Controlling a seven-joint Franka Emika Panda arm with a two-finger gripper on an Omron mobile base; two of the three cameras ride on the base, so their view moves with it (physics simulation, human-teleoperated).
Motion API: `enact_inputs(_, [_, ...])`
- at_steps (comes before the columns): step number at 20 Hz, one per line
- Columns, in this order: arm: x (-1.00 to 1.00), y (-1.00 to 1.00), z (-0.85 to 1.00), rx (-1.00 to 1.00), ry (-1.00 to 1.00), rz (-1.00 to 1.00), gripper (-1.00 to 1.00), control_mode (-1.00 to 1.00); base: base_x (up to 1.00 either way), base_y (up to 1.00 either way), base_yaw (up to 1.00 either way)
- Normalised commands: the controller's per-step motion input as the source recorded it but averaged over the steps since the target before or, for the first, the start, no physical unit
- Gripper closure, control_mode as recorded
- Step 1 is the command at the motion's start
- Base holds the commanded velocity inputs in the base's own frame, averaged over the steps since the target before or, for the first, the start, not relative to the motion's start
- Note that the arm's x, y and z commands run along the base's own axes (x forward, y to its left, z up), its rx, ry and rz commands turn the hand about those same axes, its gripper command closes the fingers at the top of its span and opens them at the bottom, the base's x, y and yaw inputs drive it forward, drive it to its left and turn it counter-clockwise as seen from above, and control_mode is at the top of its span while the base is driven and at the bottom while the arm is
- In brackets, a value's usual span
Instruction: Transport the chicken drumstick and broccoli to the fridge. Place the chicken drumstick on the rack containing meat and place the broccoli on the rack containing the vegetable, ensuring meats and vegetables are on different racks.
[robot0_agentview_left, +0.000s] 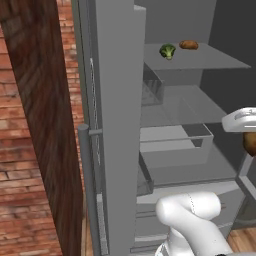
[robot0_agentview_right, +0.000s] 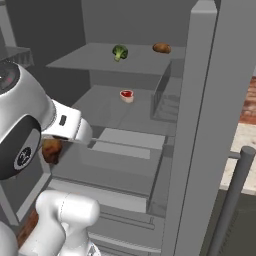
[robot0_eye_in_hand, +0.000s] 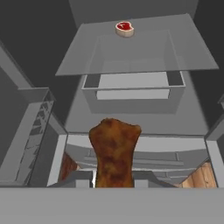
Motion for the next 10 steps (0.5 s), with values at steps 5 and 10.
enact_inputs(5, [1.00,0.07,-0.21,0.10,-0.02,0.00,1.00,-1.00,0.00,0.00,0.00])
enact_inputs(10, [1.00,0.01,-0.17,0.07,-0.02,0.00,1.00,-1.00,0.00,0.00,0.00])
